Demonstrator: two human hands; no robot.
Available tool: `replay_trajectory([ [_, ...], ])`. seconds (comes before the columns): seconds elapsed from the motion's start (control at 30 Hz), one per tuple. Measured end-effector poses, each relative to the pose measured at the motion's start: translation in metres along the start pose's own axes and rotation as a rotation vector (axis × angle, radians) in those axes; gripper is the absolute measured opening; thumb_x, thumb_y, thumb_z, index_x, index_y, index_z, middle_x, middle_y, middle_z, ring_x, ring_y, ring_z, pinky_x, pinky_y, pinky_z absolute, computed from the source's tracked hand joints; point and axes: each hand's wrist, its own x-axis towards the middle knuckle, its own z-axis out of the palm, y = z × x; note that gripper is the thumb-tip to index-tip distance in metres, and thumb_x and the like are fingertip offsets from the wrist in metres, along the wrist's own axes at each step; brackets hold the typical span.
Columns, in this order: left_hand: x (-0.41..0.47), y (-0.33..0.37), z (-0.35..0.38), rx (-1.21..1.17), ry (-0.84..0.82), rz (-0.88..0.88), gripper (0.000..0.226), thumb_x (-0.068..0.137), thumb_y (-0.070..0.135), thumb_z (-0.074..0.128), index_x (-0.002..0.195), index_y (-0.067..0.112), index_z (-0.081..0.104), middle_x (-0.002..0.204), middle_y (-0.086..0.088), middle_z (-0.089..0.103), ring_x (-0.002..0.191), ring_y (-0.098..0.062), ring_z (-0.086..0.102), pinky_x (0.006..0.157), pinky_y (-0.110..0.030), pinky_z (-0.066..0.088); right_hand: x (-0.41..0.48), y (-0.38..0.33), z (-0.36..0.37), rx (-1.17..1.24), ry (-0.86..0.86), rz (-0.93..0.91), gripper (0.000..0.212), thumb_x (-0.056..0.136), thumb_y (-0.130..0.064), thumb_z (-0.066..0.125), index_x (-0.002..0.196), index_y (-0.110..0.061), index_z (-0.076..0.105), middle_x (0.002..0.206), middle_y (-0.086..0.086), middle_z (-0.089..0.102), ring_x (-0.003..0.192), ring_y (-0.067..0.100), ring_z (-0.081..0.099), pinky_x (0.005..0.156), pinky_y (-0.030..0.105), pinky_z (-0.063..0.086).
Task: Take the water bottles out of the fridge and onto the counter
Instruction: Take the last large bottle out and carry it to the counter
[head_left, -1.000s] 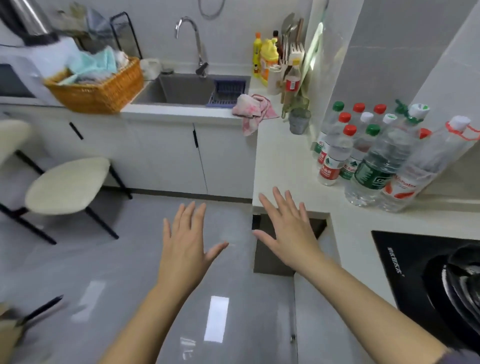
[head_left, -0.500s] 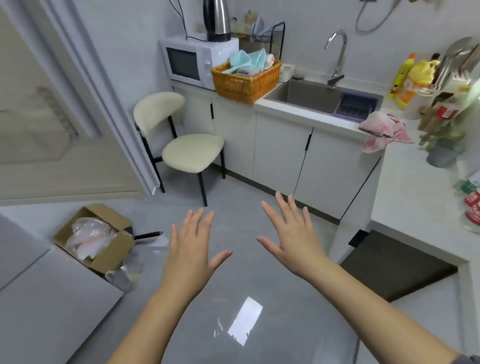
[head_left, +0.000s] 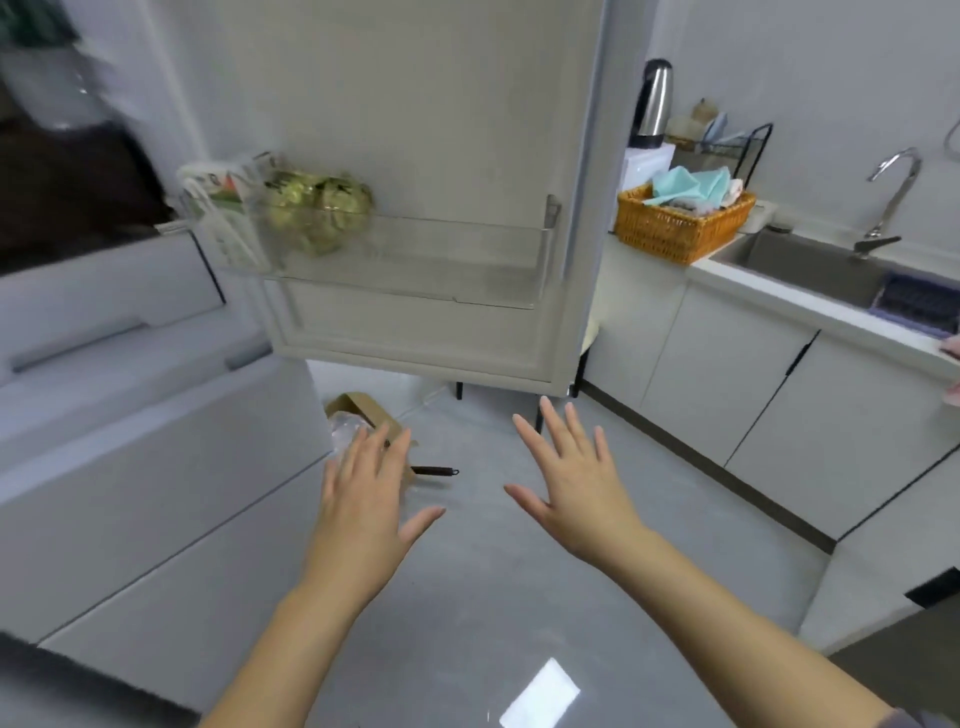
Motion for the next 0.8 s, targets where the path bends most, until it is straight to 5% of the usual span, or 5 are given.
replay_trajectory([
  [0.27,-0.008,-0.075,-0.041,0.003,0.091,-0.171,0.088,0.087,0.057,0.058,0.155,0.025,0.012,0.163,-0.001,0.009,0.151,-0.020,0.000,0.121,-0.045,0.001,0.059,-0.086,0.008,0.010,0.024,-0.199,0.073,0.097,-0.063,0.035,0.157,-0.035,0.005,0.167,0.002,-0.007,0.153,0.027,-0.011,0.121,0.050,-0.001],
  [0.8,0.061,-0.234,-0.101,0.147,0.234,-0.432,0.087,0.090,0.056,0.055,0.156,0.022,0.011,0.164,-0.002,0.006,0.151,-0.021,-0.004,0.122,-0.046,0.002,0.249,-0.249,0.044,0.148,-0.027,-0.558,0.073,0.100,-0.057,0.036,0.157,-0.033,-0.003,0.165,0.001,-0.017,0.151,0.026,-0.016,0.120,0.046,-0.006],
])
